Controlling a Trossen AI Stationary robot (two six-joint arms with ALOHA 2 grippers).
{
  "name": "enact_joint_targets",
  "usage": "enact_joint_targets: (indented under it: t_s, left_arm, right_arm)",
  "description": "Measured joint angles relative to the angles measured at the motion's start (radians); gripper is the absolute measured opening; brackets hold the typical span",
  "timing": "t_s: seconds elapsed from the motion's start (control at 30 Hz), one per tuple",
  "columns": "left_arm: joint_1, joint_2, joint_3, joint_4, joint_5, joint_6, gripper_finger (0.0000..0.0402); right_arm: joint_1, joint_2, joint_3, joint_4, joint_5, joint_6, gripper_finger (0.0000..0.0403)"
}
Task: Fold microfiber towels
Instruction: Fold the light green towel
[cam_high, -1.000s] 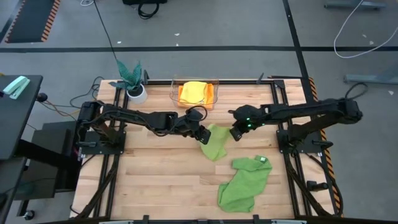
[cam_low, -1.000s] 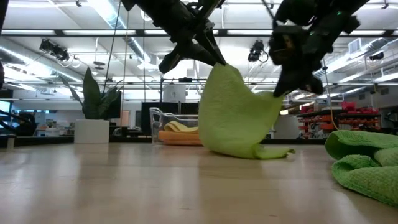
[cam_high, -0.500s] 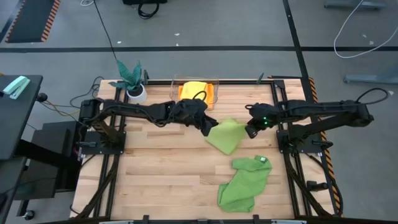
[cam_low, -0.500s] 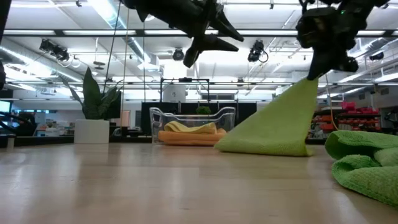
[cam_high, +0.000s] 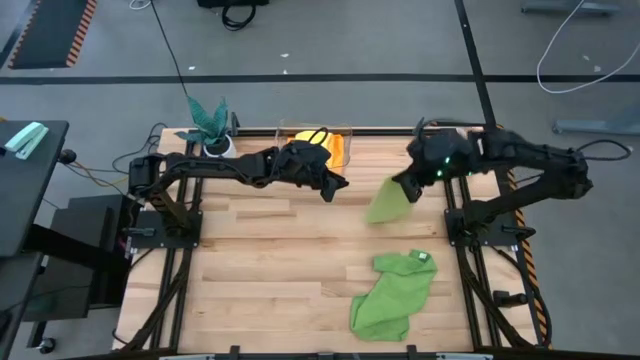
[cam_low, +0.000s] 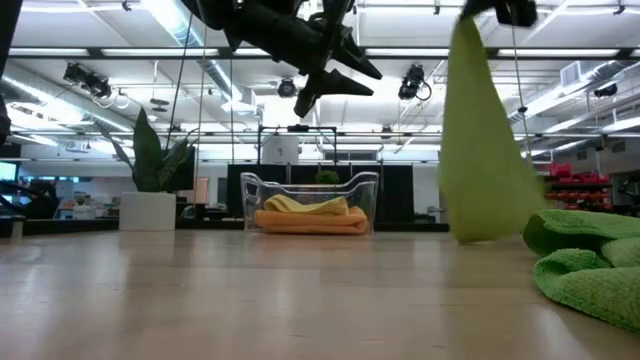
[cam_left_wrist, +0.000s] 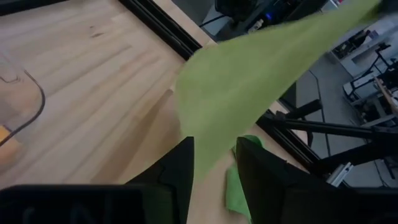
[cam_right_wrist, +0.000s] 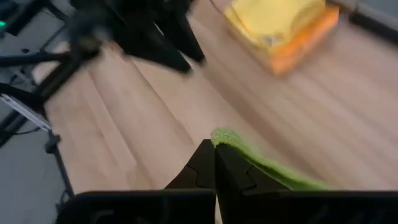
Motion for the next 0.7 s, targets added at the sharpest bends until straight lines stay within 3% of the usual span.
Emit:
enact_joint_targets:
  t_s: [0.27,0.5,0.7]
  left_arm:
    - [-0.009,0.0,0.0,0.0,0.008,0.011,0.0125]
    - [-0.083,0.0,0.0,0.004,0.023,-0.036,0.0129]
    - [-0.179,0.0,0.0,0.009,-0.071,-0.055,0.0121]
  right_arm:
    - [-0.04,0.155,0.351,-0.255,0.084,-0.125,0.0]
    - [-0.079,0.206,0.433,-0.297,0.093,-0.179,0.0]
    - [-0.099,0.229,0.506,-0.291,0.081,-0.247,0.0]
